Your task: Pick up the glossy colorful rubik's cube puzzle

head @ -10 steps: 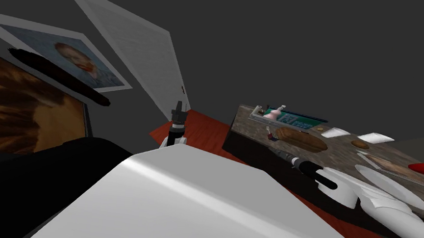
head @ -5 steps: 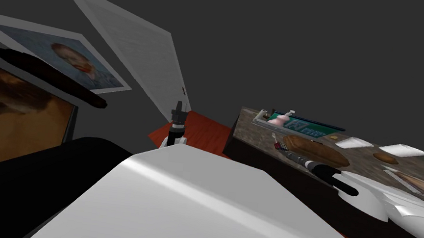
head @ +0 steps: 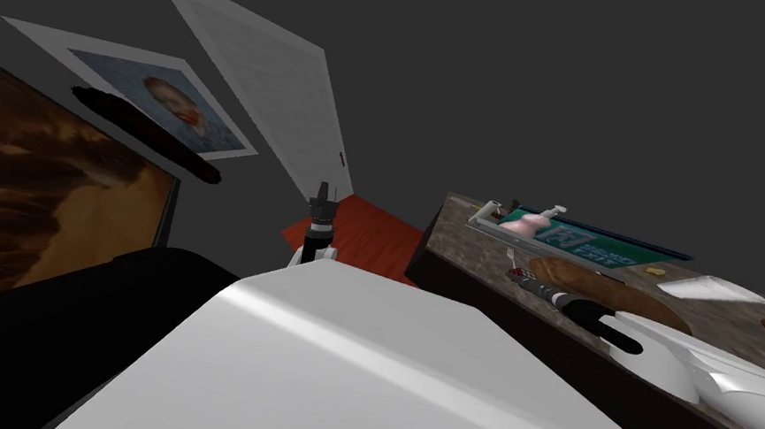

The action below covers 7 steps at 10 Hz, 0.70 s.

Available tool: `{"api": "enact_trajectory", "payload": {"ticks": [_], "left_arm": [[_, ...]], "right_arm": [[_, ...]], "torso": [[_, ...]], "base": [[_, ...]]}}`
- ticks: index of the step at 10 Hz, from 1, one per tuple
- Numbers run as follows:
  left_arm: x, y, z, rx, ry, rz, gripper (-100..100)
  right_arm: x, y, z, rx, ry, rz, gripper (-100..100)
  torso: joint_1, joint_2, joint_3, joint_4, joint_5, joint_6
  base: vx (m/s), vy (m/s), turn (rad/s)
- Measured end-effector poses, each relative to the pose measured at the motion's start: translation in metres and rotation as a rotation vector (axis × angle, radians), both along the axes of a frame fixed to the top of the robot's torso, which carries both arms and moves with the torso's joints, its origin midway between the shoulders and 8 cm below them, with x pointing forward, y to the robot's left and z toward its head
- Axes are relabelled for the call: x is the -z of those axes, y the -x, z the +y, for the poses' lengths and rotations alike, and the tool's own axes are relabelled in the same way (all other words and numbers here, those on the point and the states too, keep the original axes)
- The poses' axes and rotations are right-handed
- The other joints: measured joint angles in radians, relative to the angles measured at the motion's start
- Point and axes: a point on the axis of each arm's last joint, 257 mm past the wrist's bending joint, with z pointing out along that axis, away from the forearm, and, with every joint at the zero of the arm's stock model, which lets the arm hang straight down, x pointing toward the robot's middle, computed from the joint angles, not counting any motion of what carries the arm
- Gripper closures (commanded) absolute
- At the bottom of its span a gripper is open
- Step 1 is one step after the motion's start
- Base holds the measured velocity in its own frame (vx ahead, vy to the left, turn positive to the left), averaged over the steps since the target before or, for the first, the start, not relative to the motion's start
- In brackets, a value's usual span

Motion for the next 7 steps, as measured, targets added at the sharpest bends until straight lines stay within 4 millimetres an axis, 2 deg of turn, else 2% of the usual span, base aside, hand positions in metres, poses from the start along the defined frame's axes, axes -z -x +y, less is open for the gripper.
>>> {"api": "enact_trajectory", "payload": {"ticks": [2, 3, 4, 7], "left_arm": [[0.000, 0.000, 0.000, 0.000, 0.000, 0.000, 0], [0.000, 0.000, 0.000, 0.000, 0.000, 0.000, 0], [0.000, 0.000, 0.000, 0.000, 0.000, 0.000, 0], [0.000, 0.000, 0.000, 0.000, 0.000, 0.000, 0]], "right_arm": [[0.002, 0.004, -0.016, 0.061, 0.002, -0.002, -100], [0.004, 0.008, -0.022, 0.091, 0.000, -0.003, -100], [0.004, 0.008, -0.023, 0.095, 0.000, -0.004, 100], [0.004, 0.008, -0.022, 0.095, -0.002, -0.004, 100]], "torso": [[0.000, 0.000, 0.000, 0.000, 0.000, 0.000], [0.000, 0.000, 0.000, 0.000, 0.000, 0.001], [0.001, -0.004, -0.002, 0.000, 0.000, 0.002], [0.003, -0.009, -0.005, -0.002, 0.001, 0.002]], "base": [[-0.149, -0.052, 0.340], [-0.065, -0.021, 0.061], [-0.011, -0.003, -0.009], [0.000, 0.000, 0.000]]}}
